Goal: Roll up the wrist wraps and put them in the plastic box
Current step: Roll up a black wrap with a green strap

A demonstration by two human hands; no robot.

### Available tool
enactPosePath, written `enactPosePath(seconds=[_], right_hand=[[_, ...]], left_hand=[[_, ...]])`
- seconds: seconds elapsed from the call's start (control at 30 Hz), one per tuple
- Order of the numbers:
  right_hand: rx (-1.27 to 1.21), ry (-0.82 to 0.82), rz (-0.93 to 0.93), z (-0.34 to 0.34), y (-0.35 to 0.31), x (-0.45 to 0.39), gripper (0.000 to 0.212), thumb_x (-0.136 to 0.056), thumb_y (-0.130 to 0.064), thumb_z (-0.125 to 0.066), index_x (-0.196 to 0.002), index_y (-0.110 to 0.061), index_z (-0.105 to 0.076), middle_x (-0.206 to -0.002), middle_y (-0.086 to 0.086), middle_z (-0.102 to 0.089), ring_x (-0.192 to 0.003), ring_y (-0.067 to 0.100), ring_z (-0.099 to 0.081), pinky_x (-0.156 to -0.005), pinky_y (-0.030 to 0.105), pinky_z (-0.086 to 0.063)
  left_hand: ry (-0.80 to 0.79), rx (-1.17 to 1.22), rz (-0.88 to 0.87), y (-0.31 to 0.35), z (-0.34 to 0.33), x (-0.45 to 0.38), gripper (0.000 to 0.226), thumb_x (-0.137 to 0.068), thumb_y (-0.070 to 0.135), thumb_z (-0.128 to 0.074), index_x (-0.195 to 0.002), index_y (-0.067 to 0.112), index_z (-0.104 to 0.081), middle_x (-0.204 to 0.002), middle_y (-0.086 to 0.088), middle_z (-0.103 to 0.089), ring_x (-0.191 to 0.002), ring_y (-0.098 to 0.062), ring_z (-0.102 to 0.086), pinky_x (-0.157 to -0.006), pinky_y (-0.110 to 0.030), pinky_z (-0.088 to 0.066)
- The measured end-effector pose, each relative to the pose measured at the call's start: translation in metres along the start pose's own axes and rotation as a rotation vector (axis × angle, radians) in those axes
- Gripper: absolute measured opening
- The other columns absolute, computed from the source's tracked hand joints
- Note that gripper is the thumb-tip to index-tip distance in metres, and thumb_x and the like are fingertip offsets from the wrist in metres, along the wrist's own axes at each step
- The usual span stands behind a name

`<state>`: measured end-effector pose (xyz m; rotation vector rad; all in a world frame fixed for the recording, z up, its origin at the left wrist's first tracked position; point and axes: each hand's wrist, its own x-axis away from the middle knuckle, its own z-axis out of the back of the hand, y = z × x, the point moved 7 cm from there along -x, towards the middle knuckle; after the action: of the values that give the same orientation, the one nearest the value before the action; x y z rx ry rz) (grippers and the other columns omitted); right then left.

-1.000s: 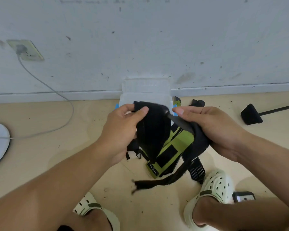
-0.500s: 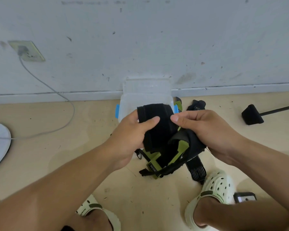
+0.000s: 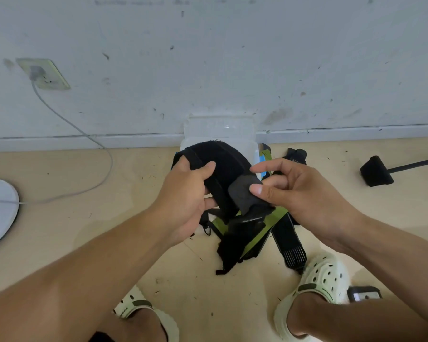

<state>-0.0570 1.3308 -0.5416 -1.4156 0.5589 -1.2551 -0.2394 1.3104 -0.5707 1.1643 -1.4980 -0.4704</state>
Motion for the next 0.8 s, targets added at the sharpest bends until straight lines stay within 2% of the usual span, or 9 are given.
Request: enactPosePath(seconds=[0.07,0.17,0.23,0.33,0.43,0.6,0.67,0.73,0.8], right_hand=[[0.015,0.008,-0.01,-0.002,0.003,0.0,0.02,-0.092,-0.018,-0.075,-0.11,-0.021,-0.067,-0.069,-0.007,-0.073,-0.071,0.003,-0.068,-0.081,0.017,-0.048],[0.02,0.053,0.004,0.001,0.004,-0.001,0.018,-0.09,-0.019,-0.077,-0.105,-0.017,-0.066,-0.074,-0.001,-0.076,-0.076,0.012,-0.07,-0.088,0.029,-0.053],[0.035,0.065,0.015,0.001,0.002,0.0,0.018,-0.09,-0.02,-0.077,-0.104,-0.017,-0.066,-0.076,0.001,-0.077,-0.078,0.019,-0.07,-0.089,0.033,-0.054],[0.016,0.094,0.023,0.002,0.001,0.002,0.016,-0.09,-0.017,-0.077,-0.102,-0.016,-0.066,-0.075,0.002,-0.077,-0.076,0.018,-0.073,-0.077,0.019,-0.057],[-0.011,0.123,0.013,0.003,0.003,0.002,0.015,-0.091,-0.016,-0.077,-0.101,-0.015,-0.065,-0.071,-0.001,-0.075,-0.069,0.007,-0.071,-0.062,0.01,-0.051],[-0.004,0.115,0.002,0.002,0.008,0.002,0.013,-0.091,-0.017,-0.076,-0.099,-0.015,-0.066,-0.066,-0.007,-0.073,-0.062,0.0,-0.068,-0.059,0.008,-0.048],[0.022,0.13,-0.004,0.001,0.009,0.002,0.014,-0.089,-0.02,-0.078,-0.097,-0.016,-0.068,-0.069,-0.005,-0.074,-0.066,0.003,-0.07,-0.065,0.013,-0.052],[0.053,0.174,0.002,0.005,0.009,0.001,0.018,-0.085,-0.025,-0.082,-0.095,-0.017,-0.07,-0.076,0.0,-0.075,-0.073,0.012,-0.072,-0.075,0.025,-0.059],[0.096,0.216,0.003,0.01,0.009,0.0,0.028,-0.079,-0.033,-0.086,-0.1,-0.022,-0.07,-0.081,0.001,-0.073,-0.079,0.019,-0.072,-0.079,0.032,-0.059]], left_hand=[[-0.012,0.005,-0.012,0.001,-0.002,0.0,0.03,-0.109,0.011,-0.05,-0.136,0.017,-0.06,-0.122,-0.009,-0.076,-0.108,-0.031,-0.075,-0.089,-0.054,-0.063],[-0.046,0.015,-0.019,0.001,-0.005,0.001,0.033,-0.108,0.009,-0.051,-0.139,0.016,-0.059,-0.125,-0.01,-0.075,-0.11,-0.032,-0.075,-0.091,-0.054,-0.062],[-0.077,0.02,-0.026,0.002,-0.008,0.002,0.033,-0.106,0.006,-0.054,-0.137,0.015,-0.059,-0.125,-0.01,-0.075,-0.11,-0.032,-0.075,-0.091,-0.054,-0.062],[-0.121,-0.002,-0.055,0.002,-0.01,0.004,0.039,-0.096,0.0,-0.066,-0.133,0.013,-0.06,-0.121,-0.01,-0.076,-0.109,-0.029,-0.075,-0.089,-0.05,-0.063],[-0.122,-0.086,-0.099,-0.001,-0.008,0.002,0.063,-0.081,-0.011,-0.077,-0.134,0.016,-0.057,-0.12,-0.009,-0.075,-0.111,-0.027,-0.074,-0.091,-0.048,-0.063],[-0.113,-0.171,-0.142,-0.006,-0.004,0.0,0.075,-0.075,-0.013,-0.083,-0.134,0.024,-0.055,-0.124,-0.01,-0.072,-0.118,-0.03,-0.071,-0.097,-0.053,-0.059],[-0.109,-0.178,-0.149,-0.006,-0.004,0.0,0.075,-0.075,-0.011,-0.083,-0.134,0.025,-0.056,-0.123,-0.009,-0.073,-0.118,-0.03,-0.071,-0.098,-0.054,-0.059],[-0.11,-0.196,-0.159,-0.006,-0.004,0.001,0.074,-0.077,-0.01,-0.083,-0.135,0.026,-0.055,-0.123,-0.007,-0.074,-0.118,-0.029,-0.071,-0.097,-0.053,-0.059],[-0.116,-0.219,-0.172,-0.004,-0.005,0.002,0.073,-0.079,-0.01,-0.081,-0.136,0.027,-0.055,-0.122,-0.005,-0.074,-0.117,-0.028,-0.071,-0.094,-0.05,-0.061]])
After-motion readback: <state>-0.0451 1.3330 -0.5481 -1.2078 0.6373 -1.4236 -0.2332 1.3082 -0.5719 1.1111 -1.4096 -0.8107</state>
